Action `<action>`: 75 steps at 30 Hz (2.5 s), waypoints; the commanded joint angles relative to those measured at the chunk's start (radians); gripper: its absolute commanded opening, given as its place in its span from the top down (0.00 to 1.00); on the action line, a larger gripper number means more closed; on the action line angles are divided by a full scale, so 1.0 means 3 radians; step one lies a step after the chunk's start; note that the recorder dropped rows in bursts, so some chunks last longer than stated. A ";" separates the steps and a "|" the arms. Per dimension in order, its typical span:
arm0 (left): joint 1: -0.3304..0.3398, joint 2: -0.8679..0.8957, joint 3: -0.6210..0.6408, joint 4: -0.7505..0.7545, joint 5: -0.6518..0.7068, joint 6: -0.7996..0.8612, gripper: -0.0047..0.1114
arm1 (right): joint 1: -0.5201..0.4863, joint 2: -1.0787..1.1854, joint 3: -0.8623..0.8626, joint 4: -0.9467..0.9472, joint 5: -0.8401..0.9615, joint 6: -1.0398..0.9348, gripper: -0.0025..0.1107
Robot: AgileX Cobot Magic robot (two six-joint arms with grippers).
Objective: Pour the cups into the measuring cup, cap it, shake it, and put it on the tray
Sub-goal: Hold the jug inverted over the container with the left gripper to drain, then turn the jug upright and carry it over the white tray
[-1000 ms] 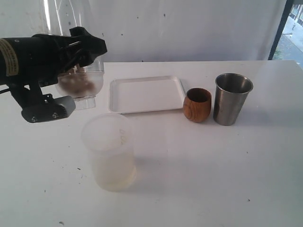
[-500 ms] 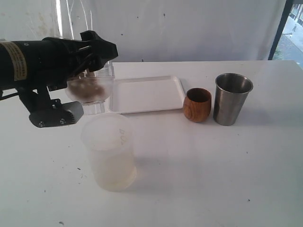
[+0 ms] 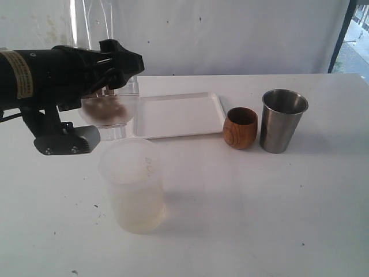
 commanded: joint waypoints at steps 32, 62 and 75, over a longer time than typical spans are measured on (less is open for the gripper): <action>0.0253 0.0939 -0.0266 -0.2989 -0.2294 -0.5994 0.96 | 0.0017 -0.0009 0.0003 -0.0022 -0.0019 -0.0014 0.98; 0.0814 0.3172 -0.2253 -0.0139 -0.2466 -0.8509 0.96 | 0.0017 -0.0009 0.0003 -0.0021 -0.0019 -0.0014 0.98; 0.0814 0.3298 -0.2246 0.0074 -0.2517 -0.8533 0.75 | 0.0017 -0.0009 0.0003 -0.0021 -0.0019 -0.0014 0.98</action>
